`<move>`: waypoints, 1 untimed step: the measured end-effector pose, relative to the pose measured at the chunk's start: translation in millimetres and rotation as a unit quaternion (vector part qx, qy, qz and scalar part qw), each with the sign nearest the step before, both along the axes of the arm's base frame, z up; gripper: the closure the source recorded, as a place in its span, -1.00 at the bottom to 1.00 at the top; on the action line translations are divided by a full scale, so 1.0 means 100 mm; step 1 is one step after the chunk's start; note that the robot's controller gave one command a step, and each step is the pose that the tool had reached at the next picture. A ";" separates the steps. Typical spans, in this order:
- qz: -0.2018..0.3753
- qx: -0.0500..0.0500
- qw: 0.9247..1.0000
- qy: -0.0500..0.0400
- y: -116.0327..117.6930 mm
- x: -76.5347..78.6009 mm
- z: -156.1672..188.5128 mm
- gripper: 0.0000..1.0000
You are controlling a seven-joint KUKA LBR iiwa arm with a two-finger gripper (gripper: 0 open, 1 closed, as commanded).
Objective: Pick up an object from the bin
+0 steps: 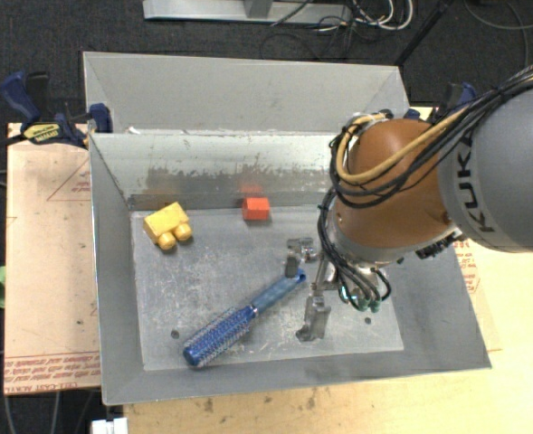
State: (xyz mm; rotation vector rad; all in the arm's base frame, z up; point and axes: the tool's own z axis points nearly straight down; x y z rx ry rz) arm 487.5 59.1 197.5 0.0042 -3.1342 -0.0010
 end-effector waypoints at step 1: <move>0.042 0.000 0.999 -0.002 0.24 0.55 -1.26 -1.00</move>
Offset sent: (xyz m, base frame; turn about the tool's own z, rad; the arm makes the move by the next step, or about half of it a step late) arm 0.0557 0.0229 -0.1215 -0.0836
